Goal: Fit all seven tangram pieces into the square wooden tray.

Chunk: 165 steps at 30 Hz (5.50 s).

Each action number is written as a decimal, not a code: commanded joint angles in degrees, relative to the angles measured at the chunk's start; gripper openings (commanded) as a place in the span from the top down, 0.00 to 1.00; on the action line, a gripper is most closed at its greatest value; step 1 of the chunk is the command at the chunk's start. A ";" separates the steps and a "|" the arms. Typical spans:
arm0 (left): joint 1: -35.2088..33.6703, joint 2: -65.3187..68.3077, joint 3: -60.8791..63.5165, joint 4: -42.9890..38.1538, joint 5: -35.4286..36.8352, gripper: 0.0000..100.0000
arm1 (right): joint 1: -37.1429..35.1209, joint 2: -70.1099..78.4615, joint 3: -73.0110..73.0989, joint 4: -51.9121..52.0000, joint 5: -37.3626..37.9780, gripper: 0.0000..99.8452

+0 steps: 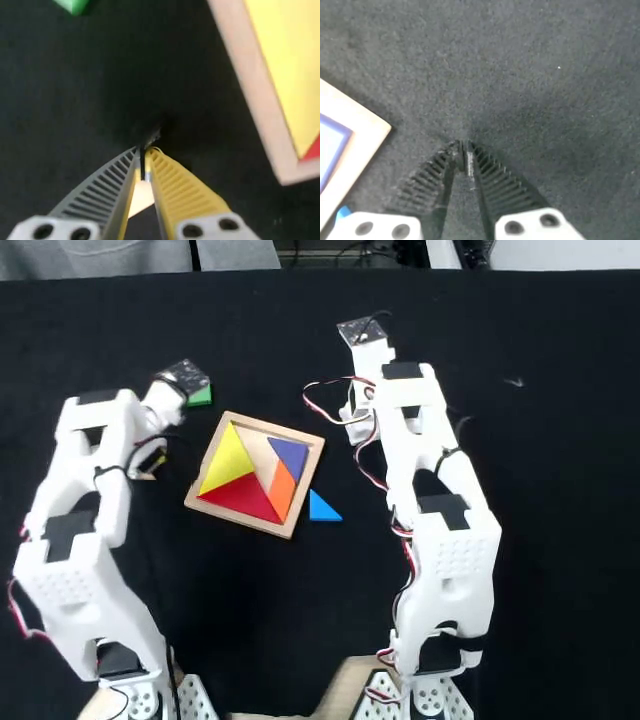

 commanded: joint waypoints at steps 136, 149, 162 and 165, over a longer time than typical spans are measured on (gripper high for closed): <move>1.36 23.12 -40.40 31.21 -35.69 0.76 | -0.70 -0.22 -1.54 -0.62 2.81 0.99; 3.65 24.44 -43.21 28.57 -32.97 0.75 | -0.70 -0.22 -1.54 -0.62 2.81 0.99; 3.56 24.53 -41.54 28.92 -36.66 0.75 | -0.70 -0.22 -1.54 -0.62 2.81 0.99; 3.30 24.53 -41.63 28.92 -36.92 0.75 | -0.70 -0.22 -1.54 -0.62 2.81 0.99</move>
